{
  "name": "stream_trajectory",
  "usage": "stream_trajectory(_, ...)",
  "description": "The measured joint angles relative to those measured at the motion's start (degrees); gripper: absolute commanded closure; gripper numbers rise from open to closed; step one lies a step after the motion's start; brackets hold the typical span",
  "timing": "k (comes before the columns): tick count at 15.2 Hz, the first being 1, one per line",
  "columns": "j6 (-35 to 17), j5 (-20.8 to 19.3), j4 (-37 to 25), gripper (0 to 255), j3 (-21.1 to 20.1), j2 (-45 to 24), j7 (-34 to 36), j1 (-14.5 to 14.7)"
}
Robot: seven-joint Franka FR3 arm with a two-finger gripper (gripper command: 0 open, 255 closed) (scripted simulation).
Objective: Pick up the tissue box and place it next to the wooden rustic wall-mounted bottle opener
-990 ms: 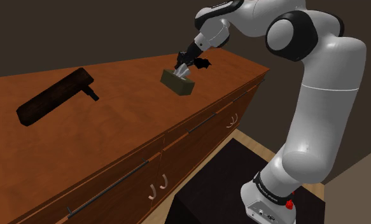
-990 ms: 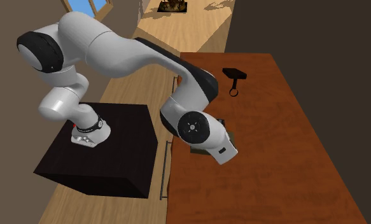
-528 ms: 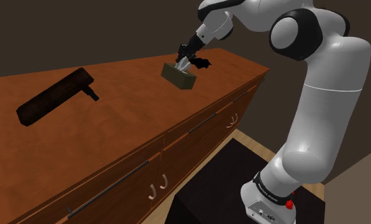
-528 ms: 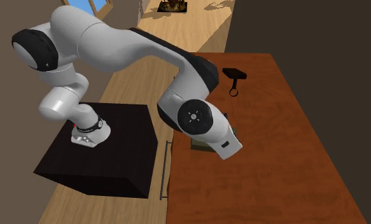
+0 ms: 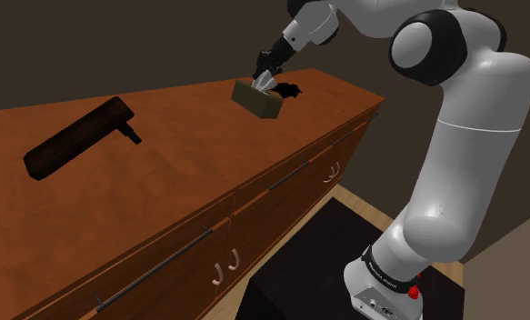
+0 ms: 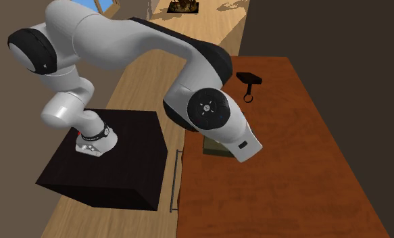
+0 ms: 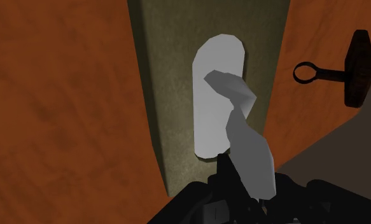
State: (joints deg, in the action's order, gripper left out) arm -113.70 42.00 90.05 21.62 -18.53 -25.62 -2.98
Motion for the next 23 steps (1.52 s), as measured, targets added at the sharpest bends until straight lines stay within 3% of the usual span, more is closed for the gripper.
stream_trajectory(18,10.9,-2.4,-12.6,255,0.8,0.2,7.0,-1.3)
stream_trajectory(23,7.2,-4.1,-9.8,255,-0.6,2.2,11.1,3.0)
